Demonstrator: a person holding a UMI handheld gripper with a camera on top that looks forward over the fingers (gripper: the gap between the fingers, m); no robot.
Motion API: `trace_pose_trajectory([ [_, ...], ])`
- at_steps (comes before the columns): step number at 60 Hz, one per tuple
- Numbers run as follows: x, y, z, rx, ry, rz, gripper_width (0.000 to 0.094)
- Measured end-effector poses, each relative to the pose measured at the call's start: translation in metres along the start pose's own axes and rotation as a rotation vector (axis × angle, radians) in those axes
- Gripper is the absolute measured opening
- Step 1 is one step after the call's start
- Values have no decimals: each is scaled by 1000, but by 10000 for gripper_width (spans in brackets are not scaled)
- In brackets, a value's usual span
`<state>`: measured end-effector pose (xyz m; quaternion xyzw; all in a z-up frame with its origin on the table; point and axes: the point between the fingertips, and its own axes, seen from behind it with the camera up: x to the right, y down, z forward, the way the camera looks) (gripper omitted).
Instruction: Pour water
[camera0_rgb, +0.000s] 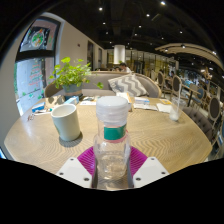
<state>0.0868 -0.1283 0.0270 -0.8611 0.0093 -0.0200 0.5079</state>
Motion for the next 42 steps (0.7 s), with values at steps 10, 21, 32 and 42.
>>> trace_pose_trajectory([
  [10, 14, -36, -10, -7, 97, -135, 404],
  [21, 48, -117, -18, 20, 294, -407, 403],
  [32, 45, -191, -10, 41, 490, -825, 403],
  [42, 9, -211, 18, 36, 558, -1282, 400],
])
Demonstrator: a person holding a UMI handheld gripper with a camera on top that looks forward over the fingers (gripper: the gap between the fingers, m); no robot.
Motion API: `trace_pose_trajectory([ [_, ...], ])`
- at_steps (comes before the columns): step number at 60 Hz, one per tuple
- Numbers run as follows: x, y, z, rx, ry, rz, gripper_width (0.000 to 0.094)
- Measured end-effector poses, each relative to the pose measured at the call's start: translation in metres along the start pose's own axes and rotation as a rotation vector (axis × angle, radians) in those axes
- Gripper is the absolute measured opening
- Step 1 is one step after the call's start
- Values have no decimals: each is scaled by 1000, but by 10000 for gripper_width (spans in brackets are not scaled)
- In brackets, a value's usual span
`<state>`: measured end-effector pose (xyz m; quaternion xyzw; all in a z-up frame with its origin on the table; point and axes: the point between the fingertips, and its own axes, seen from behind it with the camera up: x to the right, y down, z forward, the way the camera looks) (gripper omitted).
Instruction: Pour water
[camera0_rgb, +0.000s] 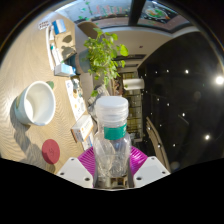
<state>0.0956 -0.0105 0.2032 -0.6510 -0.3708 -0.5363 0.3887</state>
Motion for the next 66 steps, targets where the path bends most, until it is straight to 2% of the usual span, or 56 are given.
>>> trace_pose_trajectory([
  [9, -26, -25, 8, 56, 18, -360, 398],
  [17, -48, -31, 17, 64, 12, -587, 398],
  [29, -49, -42, 15, 113, 7, -600, 401],
  [38, -29, -34, 12, 108, -55, -329, 400],
  [47, -6, -19, 2, 94, -186, 177, 403],
  [52, 3, -10, 6, 118, -262, 440, 403],
  [66, -54, -3, 12, 115, -521, 984, 403],
])
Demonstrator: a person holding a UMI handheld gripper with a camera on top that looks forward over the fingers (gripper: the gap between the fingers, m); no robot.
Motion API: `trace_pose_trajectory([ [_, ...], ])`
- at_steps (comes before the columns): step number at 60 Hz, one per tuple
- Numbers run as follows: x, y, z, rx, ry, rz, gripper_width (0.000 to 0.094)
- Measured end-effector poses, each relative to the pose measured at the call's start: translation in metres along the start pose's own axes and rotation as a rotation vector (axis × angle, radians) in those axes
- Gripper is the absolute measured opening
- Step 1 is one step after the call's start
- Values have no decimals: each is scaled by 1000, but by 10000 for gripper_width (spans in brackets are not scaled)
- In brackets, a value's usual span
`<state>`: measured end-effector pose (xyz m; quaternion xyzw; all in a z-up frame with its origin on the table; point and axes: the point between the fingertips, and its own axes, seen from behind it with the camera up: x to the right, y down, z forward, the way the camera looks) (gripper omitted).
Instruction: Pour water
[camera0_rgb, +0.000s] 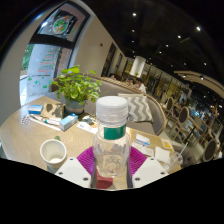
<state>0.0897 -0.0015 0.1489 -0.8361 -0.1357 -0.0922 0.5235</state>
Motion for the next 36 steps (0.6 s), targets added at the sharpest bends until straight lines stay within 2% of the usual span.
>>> trace_pose_trajectory([
  [10, -21, 48, 31, -25, -97, 137, 405],
  [25, -34, 112, 57, -86, -160, 241, 423],
  [27, -33, 109, 56, -49, -158, 256, 433],
  [36, -33, 116, 53, -38, -162, 253, 502],
])
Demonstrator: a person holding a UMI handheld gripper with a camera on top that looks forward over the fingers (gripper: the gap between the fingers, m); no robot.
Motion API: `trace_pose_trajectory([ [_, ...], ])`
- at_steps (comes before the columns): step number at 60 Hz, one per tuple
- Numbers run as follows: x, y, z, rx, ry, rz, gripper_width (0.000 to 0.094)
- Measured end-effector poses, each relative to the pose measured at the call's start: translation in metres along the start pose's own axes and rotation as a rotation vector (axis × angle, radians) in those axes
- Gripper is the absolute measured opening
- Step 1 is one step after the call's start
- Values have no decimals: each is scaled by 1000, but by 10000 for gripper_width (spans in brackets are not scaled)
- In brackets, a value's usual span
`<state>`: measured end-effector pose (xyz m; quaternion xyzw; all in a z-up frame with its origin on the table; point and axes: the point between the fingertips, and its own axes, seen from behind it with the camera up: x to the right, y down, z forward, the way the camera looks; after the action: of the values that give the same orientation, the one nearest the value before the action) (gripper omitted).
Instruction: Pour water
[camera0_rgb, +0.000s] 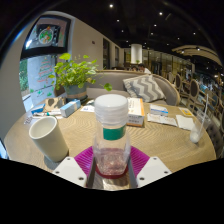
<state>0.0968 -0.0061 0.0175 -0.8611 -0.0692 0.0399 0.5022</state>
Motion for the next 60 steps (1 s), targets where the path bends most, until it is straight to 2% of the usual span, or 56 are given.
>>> trace_pose_trajectory([
  [3, 0, 11, -1, -49, -4, 15, 579],
  [8, -4, 18, -8, -107, -10, 37, 864],
  [11, -1, 18, -19, -129, 11, 40, 831],
  [15, 3, 14, -41, -159, 47, 29, 865],
  [22, -6, -7, -99, -198, 81, 75, 859],
  [39, -52, -50, -245, -187, 146, 102, 851],
  [60, -71, -46, -304, -190, 170, 76, 853],
])
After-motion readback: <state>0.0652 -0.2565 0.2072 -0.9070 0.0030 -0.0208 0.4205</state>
